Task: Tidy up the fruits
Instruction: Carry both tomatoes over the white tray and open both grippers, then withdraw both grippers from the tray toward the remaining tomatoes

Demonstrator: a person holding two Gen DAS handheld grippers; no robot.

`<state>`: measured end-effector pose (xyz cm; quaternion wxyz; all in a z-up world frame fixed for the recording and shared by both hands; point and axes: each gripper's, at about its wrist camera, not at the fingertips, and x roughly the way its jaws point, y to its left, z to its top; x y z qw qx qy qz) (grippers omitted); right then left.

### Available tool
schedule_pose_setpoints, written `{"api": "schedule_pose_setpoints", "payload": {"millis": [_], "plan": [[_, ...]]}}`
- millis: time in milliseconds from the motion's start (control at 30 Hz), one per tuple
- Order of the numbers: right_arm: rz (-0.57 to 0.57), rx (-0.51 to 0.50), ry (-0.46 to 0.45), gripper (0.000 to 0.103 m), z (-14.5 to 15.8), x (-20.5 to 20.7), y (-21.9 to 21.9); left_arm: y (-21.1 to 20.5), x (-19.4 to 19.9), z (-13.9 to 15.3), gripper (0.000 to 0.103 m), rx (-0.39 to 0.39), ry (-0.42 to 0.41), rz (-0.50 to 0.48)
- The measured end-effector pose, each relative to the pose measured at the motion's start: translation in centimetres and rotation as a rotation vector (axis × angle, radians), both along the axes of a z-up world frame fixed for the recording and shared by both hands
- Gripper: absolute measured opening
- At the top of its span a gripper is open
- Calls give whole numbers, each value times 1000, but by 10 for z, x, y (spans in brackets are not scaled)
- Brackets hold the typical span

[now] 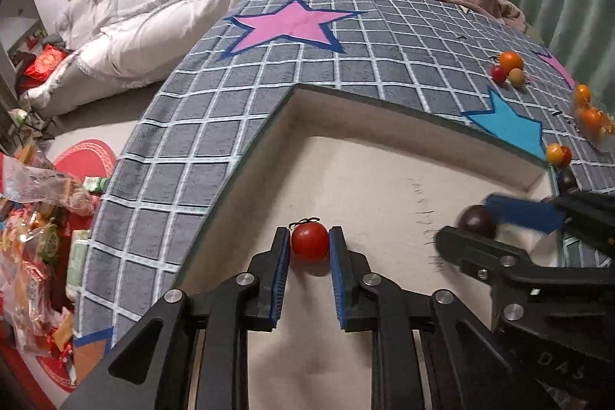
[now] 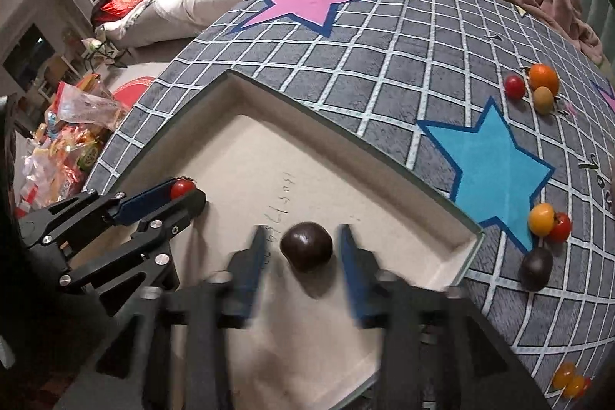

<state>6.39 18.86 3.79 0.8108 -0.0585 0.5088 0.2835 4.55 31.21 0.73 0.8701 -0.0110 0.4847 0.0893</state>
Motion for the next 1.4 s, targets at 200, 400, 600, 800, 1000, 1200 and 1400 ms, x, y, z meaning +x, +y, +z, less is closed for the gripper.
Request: {"api": "schedule_pose_setpoints", "payload": {"millis": [200, 400, 600, 800, 1000, 1200, 1400], "plan": [[-24, 52, -15, 81, 6, -3, -9, 23, -12, 10, 59, -96, -42, 32], [-55, 95, -41, 85, 13, -15, -22, 16, -28, 9, 59, -26, -49, -4], [-69, 164, -83, 102, 37, -32, -43, 15, -38, 11, 59, -46, -55, 5], [-115, 199, -89, 103, 52, -58, -90, -14, -56, 23, 59, -13, -45, -42], [-214, 177, -61, 103, 38, -94, -158, -55, -87, 37, 59, -40, -52, -116], [-323, 111, -49, 103, 11, -133, -222, -109, -119, 43, 59, -75, -45, -207], [-395, 62, -41, 103, -14, -159, -261, -169, -139, 29, 60, -80, -5, -294]]}}
